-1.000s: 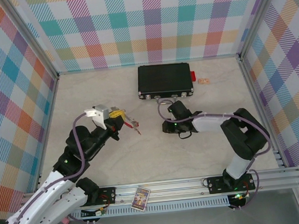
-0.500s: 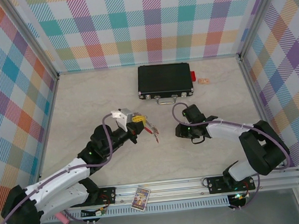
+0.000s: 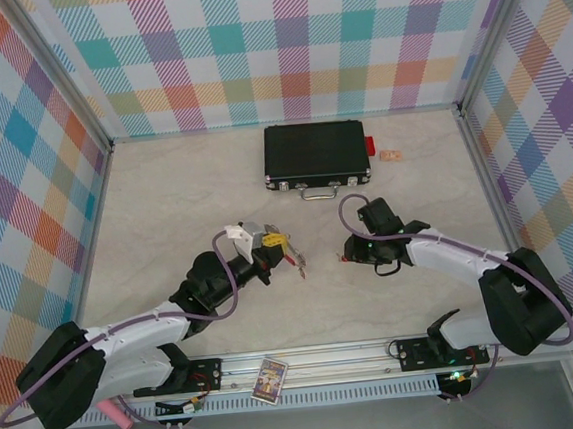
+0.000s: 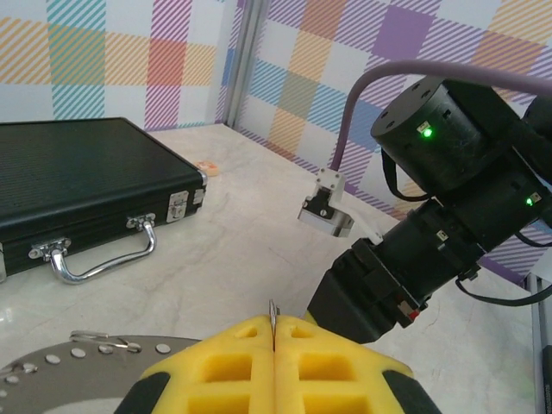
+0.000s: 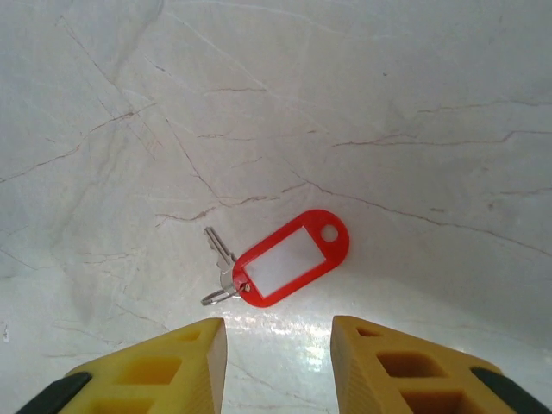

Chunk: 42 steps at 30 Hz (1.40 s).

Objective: Put the keys on the keyring

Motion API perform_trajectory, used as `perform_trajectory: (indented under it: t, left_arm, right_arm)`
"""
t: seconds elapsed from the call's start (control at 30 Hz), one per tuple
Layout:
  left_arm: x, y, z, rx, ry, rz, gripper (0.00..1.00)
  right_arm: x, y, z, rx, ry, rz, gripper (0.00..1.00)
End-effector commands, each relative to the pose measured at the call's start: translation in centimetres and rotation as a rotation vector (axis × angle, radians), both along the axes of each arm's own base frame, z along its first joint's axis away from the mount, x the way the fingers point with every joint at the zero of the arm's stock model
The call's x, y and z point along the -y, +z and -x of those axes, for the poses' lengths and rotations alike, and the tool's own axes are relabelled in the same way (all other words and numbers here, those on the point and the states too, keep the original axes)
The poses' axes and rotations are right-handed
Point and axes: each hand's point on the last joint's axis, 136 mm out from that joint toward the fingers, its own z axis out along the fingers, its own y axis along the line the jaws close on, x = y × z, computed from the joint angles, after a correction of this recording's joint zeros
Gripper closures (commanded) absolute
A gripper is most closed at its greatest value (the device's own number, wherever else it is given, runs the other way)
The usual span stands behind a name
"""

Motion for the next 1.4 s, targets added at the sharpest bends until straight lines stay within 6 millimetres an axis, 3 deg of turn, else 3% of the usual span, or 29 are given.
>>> perform_trajectory:
  t: [0.0,0.27,0.7,1.0,1.37]
  left_arm:
    - [0.3,1.7,0.5,0.083,-0.018,0.061,1.00]
    - [0.6,1.2,0.9,0.065,-0.051,0.093,1.00]
    - [-0.2,1.5,1.3,0.059,-0.035,0.107,1.00]
    - [0.0,1.4,1.4,0.048,-0.048,0.109,1.00]
    - [0.3,1.3,1.5,0.035,-0.066,0.111,1.00]
  right_arm:
    - [0.5,1.7,-0.2,-0.016,-0.078,-0.004,0.63]
    - [0.3,2.7,-0.4,-0.143,-0.179,0.019,0.63]
    - [-2.4,-0.7,-0.4,-0.340,-0.259,-0.050,0.64]
    - [-3.8,-1.4,-0.5,-0.353,-0.201,-0.014,0.63]
    - [-1.8,-2.5,0.5,-0.380,-0.129,0.143,0.67]
